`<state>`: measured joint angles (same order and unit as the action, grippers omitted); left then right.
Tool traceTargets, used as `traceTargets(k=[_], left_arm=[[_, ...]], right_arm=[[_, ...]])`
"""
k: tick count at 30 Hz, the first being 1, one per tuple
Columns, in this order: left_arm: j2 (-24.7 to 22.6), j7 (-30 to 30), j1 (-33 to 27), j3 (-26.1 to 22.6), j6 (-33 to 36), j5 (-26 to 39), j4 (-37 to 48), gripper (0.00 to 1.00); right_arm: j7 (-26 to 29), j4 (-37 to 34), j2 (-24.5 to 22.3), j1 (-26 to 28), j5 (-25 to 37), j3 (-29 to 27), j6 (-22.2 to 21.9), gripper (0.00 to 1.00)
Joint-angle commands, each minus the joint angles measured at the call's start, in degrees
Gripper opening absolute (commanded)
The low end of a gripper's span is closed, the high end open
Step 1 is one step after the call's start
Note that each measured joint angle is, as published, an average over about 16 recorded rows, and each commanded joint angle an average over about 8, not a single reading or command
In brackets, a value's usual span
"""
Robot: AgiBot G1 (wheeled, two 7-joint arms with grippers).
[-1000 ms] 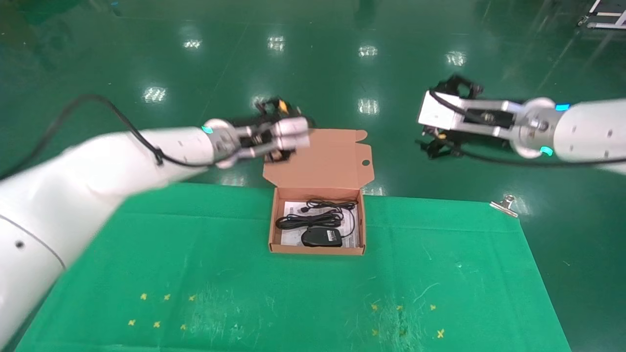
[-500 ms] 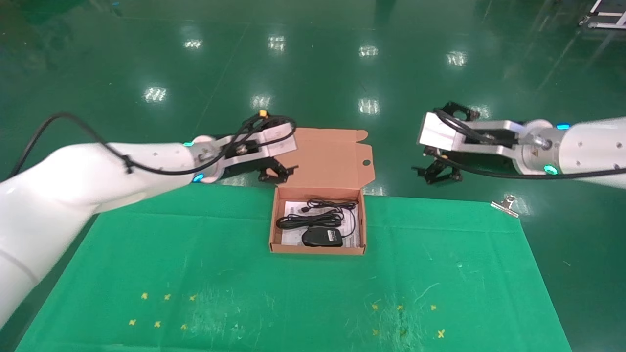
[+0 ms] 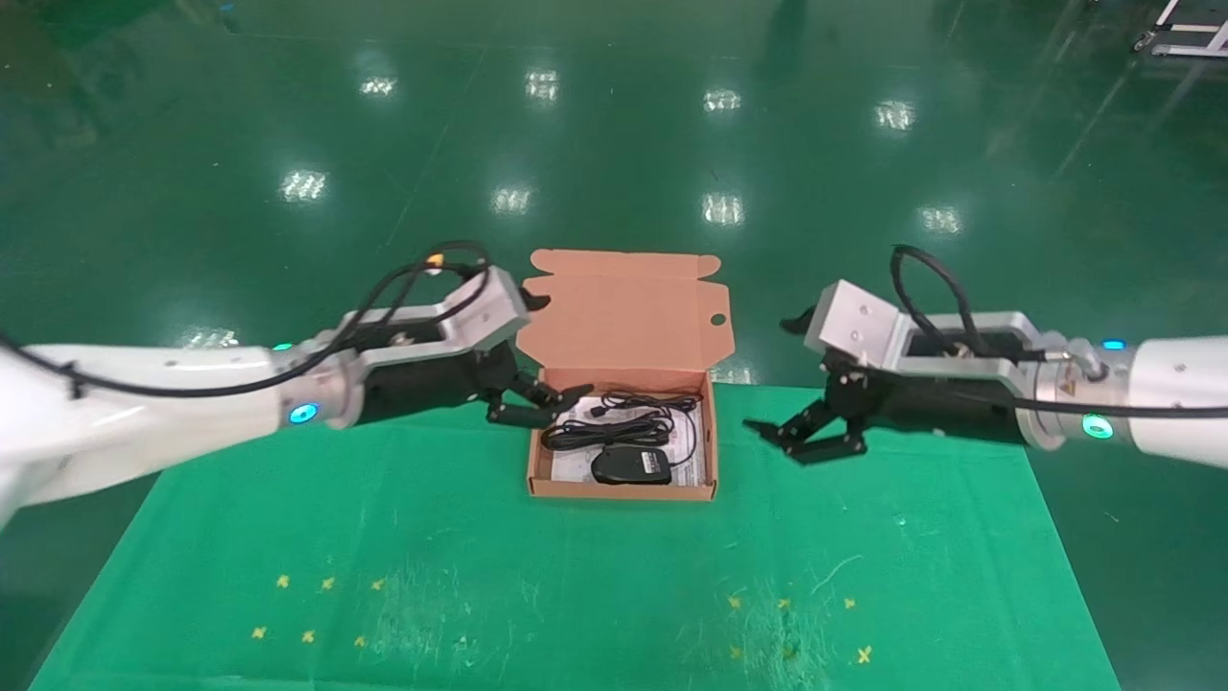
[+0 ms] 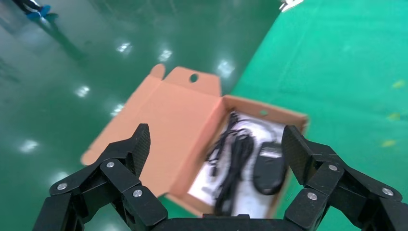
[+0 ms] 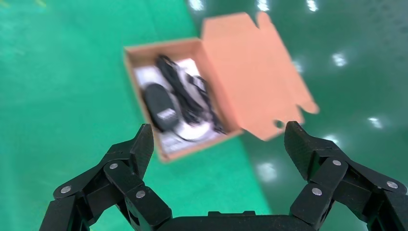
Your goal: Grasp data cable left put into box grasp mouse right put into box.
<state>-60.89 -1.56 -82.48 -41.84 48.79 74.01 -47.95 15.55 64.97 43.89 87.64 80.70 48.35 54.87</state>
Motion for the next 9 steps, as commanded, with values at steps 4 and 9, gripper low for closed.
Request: traceTargets(k=[4,9], left_arm=[[3.58,1.7,2.89,3.57,5.1,-4.45,-3.54,1.0],[6.07,2.89,4.91,6.06,8.66,-7.55,-6.02,1.0]], right_arm=[[-0.65,1.16,-1.19,-3.51,-5.22,-4.35,4.15,1.0],[-1.1,1.96,-2.02,-5.95,-8.86,-7.38,7.03,1.0]])
